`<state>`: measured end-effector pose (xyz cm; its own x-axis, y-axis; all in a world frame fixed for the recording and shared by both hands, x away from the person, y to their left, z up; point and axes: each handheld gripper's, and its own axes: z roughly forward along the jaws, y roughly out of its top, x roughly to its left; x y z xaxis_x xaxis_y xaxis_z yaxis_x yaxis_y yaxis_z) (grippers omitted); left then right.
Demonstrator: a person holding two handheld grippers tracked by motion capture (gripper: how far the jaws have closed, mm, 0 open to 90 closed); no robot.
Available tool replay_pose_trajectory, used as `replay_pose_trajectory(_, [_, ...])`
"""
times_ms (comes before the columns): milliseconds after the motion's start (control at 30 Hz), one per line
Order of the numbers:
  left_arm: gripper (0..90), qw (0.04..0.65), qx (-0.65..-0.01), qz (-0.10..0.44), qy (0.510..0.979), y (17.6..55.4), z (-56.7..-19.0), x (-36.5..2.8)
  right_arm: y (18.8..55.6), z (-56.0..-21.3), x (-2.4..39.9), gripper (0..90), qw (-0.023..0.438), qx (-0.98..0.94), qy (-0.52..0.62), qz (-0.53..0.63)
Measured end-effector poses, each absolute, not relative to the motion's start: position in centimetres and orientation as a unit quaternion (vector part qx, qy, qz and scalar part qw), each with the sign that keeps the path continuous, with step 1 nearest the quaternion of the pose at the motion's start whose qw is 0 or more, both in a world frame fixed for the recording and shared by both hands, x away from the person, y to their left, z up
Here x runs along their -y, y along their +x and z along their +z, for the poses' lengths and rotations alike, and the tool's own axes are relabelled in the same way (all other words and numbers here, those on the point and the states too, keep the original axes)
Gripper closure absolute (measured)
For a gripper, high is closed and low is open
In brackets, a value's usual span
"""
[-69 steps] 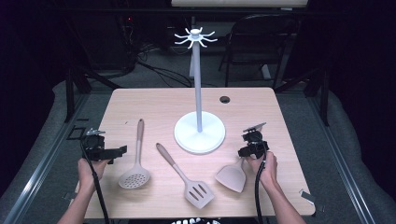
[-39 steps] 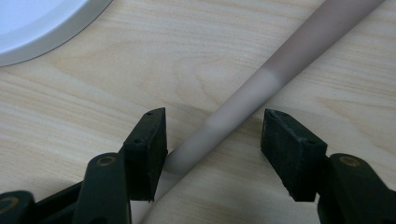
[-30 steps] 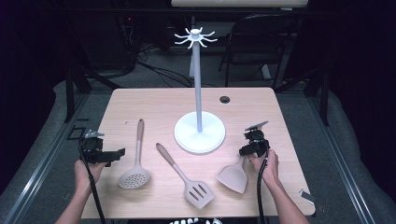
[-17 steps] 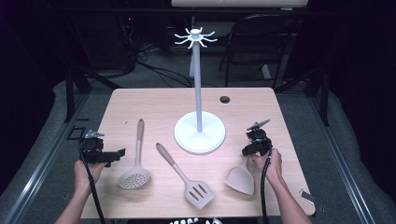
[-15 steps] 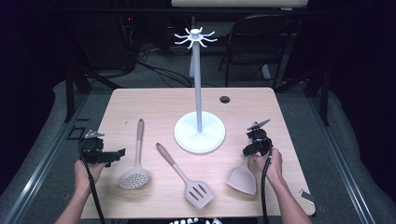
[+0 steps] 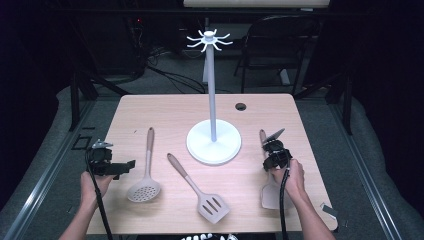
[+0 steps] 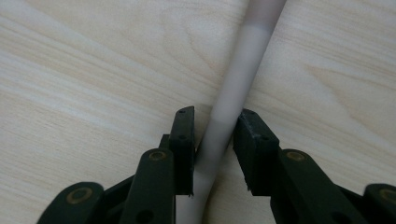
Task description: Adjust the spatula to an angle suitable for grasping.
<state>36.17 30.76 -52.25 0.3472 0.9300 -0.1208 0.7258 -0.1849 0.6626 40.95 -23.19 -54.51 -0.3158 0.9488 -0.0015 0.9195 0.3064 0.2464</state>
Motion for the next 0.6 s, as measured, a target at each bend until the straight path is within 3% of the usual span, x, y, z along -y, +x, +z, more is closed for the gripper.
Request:
replay_pose_trajectory(267, [0.6, 0.32, -0.54, 0.16, 0.762, 36.1, -52.2, -30.1, 41.3, -54.5, 25.1, 72.9, 0.027, -0.777, 0.613, 0.144])
replay_pose_trajectory(600, [0.6, 0.306, -0.537, 0.16, 0.77, 36.1, -52.5, -29.3, 41.1, -54.8, 25.4, 78.7, 0.034, -0.762, 0.623, 0.174])
